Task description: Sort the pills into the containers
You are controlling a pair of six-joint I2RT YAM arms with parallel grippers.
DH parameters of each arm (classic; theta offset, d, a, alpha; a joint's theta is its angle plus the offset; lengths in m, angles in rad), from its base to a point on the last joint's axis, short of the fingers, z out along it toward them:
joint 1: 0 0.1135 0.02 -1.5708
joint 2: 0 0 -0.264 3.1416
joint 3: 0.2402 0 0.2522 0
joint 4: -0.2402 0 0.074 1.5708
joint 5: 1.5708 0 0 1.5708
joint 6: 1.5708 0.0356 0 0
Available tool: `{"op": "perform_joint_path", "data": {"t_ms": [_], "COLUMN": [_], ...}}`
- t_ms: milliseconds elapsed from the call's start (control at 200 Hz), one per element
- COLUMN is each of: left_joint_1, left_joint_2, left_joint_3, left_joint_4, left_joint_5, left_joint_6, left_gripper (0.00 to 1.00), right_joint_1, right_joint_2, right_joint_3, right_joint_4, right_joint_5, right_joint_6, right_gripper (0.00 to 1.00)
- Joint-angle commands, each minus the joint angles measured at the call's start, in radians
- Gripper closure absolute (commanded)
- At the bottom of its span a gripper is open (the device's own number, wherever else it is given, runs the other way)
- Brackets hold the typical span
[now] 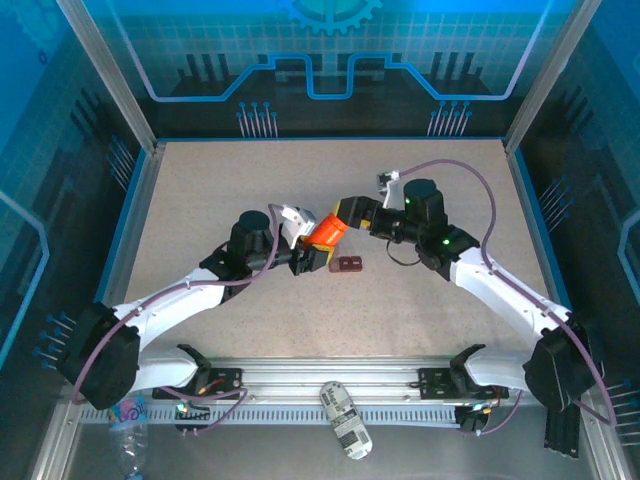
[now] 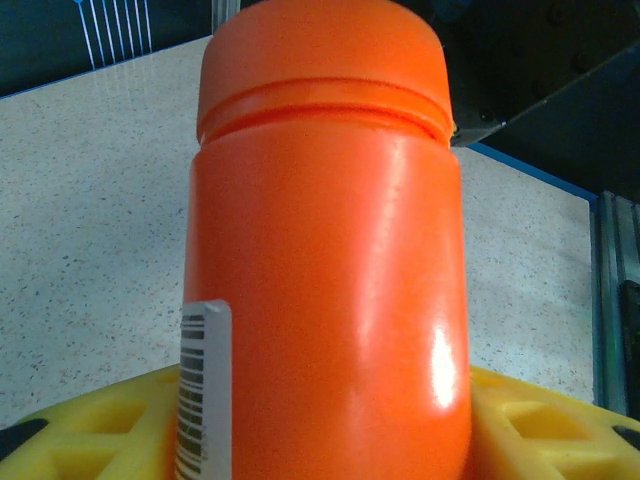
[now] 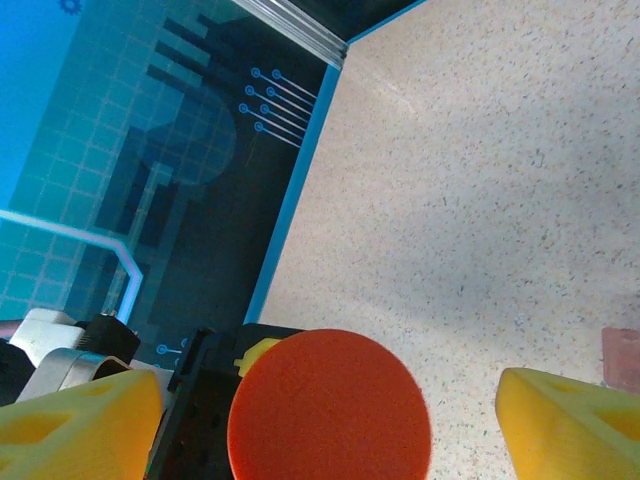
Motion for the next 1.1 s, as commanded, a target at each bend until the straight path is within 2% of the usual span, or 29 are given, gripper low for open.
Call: {"op": "perform_joint_path", "data": {"t_ms": [0, 180, 270, 345, 430, 500, 580, 630, 750, 815, 876, 911, 1016, 1096], "left_joint_1": [0.003, 0.003, 0.002, 0.002, 0.002, 0.002, 0.002, 0.002, 0.002, 0.002, 0.002, 0.002, 0.002, 0.002], "left_joint_2": [-0.021, -0.022, -0.022, -0.022, -0.024, -0.027, -0.031, -0.035, -0.037, -0.038, -0.041, -0.042, -0.045, -0.046], "left_joint_3": [0.015, 0.014, 0.015, 0.013, 0.009, 0.007, 0.004, -0.002, -0.009, -0.010, -0.008, -0.008, 0.001, 0.004], "left_joint_4": [0.042, 0.044, 0.047, 0.051, 0.062, 0.072, 0.084, 0.101, 0.122, 0.117, 0.106, 0.099, 0.065, 0.047], "left_joint_5": [-0.008, -0.010, -0.010, -0.010, -0.004, 0.008, 0.028, 0.045, 0.063, 0.057, 0.045, 0.035, -0.001, -0.023], "left_joint_6": [0.023, 0.021, 0.020, 0.017, 0.005, -0.009, -0.029, -0.042, -0.069, -0.066, -0.053, -0.046, -0.015, 0.011], "left_gripper": [1.00, 1.00, 1.00, 1.00, 1.00, 1.00, 1.00, 1.00, 1.00, 1.00, 1.00, 1.00, 1.00, 1.00], "right_joint_1": [0.031, 0.049, 0.050, 0.051, 0.046, 0.041, 0.013, -0.014, -0.070, -0.081, -0.087, -0.090, -0.099, -0.095], "right_joint_2": [0.032, 0.057, 0.055, 0.049, 0.037, 0.024, 0.023, 0.033, 0.082, 0.094, 0.090, 0.074, 0.002, -0.077], "right_joint_3": [0.041, 0.047, 0.044, 0.035, 0.015, -0.021, -0.075, -0.105, -0.107, -0.122, -0.124, -0.137, -0.182, -0.211], "right_joint_4": [-0.045, -0.027, -0.023, -0.002, 0.069, 0.197, 0.375, 0.426, 0.506, 0.579, 0.595, 0.604, 0.594, 0.486], "right_joint_5": [0.035, 0.034, 0.029, 0.022, -0.010, -0.092, -0.267, -0.364, -0.452, -0.440, -0.403, -0.358, -0.216, -0.074], "right_joint_6": [0.005, 0.013, 0.006, -0.015, -0.086, -0.219, -0.341, -0.381, -0.314, -0.223, -0.156, -0.110, 0.022, 0.099], "right_gripper": [0.14, 0.25, 0.41, 0.50, 0.53, 0.53, 0.50, 0.48, 0.48, 0.42, 0.24, 0.16, 0.13, 0.12]}}
